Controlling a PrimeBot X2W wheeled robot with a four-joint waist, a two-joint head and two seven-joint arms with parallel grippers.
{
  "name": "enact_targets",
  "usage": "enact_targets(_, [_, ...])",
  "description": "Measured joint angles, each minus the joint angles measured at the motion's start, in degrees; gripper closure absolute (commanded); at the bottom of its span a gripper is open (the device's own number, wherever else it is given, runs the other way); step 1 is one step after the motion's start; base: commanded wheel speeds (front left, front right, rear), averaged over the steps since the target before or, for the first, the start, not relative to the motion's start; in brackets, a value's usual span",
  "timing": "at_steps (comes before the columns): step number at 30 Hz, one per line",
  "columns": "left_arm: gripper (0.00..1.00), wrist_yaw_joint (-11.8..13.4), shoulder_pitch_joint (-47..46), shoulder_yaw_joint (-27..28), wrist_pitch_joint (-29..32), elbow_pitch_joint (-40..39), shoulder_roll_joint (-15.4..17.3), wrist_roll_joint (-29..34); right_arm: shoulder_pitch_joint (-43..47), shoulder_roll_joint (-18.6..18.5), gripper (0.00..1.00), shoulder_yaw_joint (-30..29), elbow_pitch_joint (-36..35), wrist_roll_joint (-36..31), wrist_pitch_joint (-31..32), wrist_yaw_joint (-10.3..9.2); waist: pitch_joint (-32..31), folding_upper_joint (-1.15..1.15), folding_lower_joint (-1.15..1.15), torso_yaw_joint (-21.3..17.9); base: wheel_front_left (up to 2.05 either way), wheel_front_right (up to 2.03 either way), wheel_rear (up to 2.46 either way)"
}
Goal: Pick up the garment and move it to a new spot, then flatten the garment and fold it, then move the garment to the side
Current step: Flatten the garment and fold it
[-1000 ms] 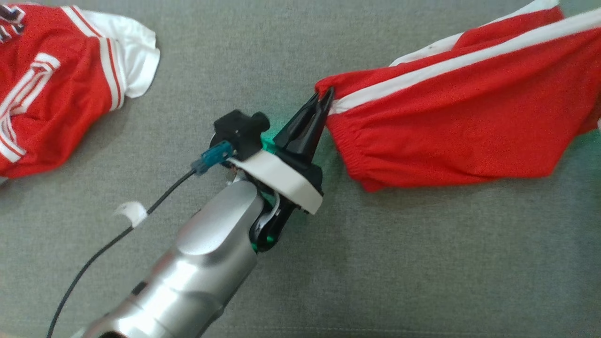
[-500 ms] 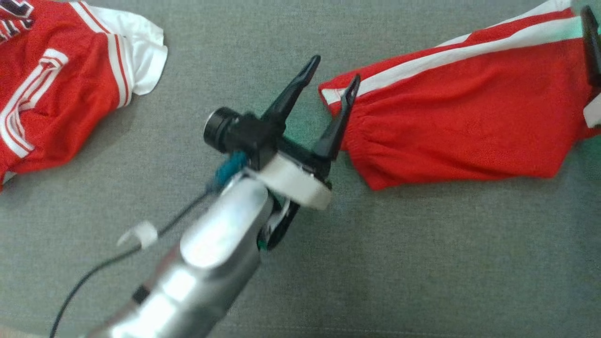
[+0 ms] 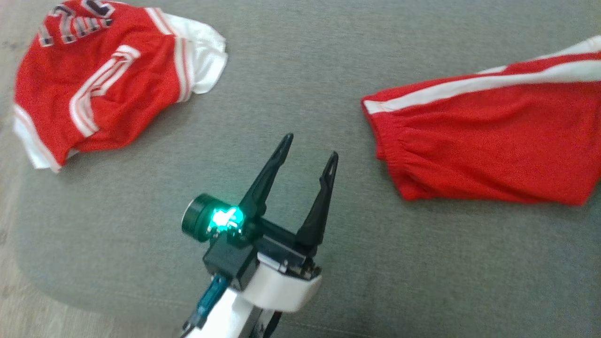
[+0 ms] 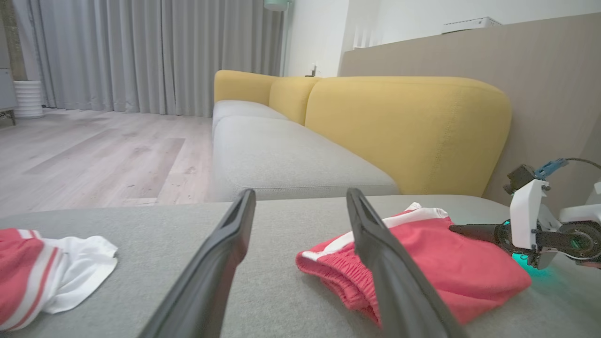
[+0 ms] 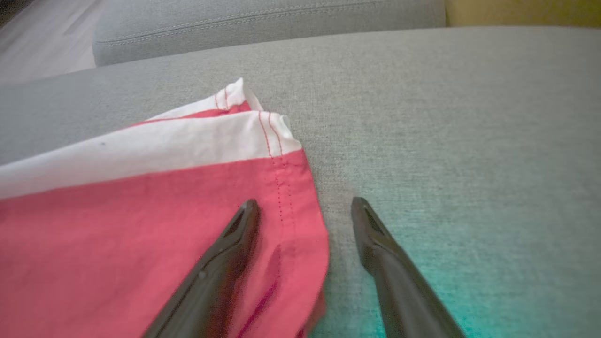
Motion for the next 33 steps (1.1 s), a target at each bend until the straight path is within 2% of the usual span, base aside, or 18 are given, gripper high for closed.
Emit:
enact_targets(1, [0.00, 0.19, 0.85, 0.22, 0.00, -0.52, 0.00, 0.56, 0.43, -0.02, 0.00, -0.21, -0.45, 1.99, 0.73, 0.00, -0.25, 0.00, 0.00, 0.66, 0.00, 0.00, 0.00])
enact_targets(2, [0.00, 0.48, 1.68, 0.68, 0.00, -0.87, -0.02, 1.13, 0.82, -0.05, 0.64, -0.15, -1.10, 3.66, 1.42, 0.00, -0.55, 0.00, 0.00, 1.26, 0.00, 0.00, 0.00])
enact_targets(3, [0.00, 0.54, 2.54, 1.48, 0.00, -1.25, -0.01, 1.44, 1.31, -0.09, 1.00, 0.05, -1.92, 4.33, 1.68, 0.00, -0.95, 0.00, 0.01, 1.68, 0.00, 0.00, 0.00])
enact_targets(9, [0.00, 0.87, 5.42, 4.44, 0.00, -2.64, 0.02, 1.49, 2.67, 0.07, 1.00, 1.22, -2.50, 4.87, 1.32, 0.00, -2.99, 0.00, 0.00, 1.18, 0.00, 0.00, 0.00])
enact_targets(18, [0.00, -1.69, 5.97, 7.46, 0.00, -3.34, 0.00, 2.67, 2.74, -1.43, 1.00, 0.31, 5.00, 3.59, -2.72, 0.00, -5.38, 0.00, 0.01, -4.87, 0.00, 0.00, 0.00])
enact_targets(22, [0.00, -2.13, 6.06, 8.68, 0.00, -3.18, 0.03, 3.09, 2.55, -2.16, 1.00, 0.27, 5.45, 2.08, -5.01, 0.00, -6.33, 0.00, 0.00, -7.29, 0.00, 0.00, 0.00])
enact_targets(28, [0.00, -2.45, 8.04, 8.73, 0.00, -2.29, 0.02, 3.16, 0.57, -0.81, 1.00, 1.78, 0.77, -0.97, -7.45, 0.00, -8.19, 0.00, 0.00, -9.70, 0.00, 0.00, 0.00])
enact_targets(33, [0.00, -2.46, 8.28, 8.72, 0.00, -1.96, 0.03, 3.44, -3.08, 2.68, 1.00, 4.36, -7.01, -6.38, -7.46, 0.00, -9.61, 0.00, 0.00, -10.46, 0.00, 0.00, 0.00])
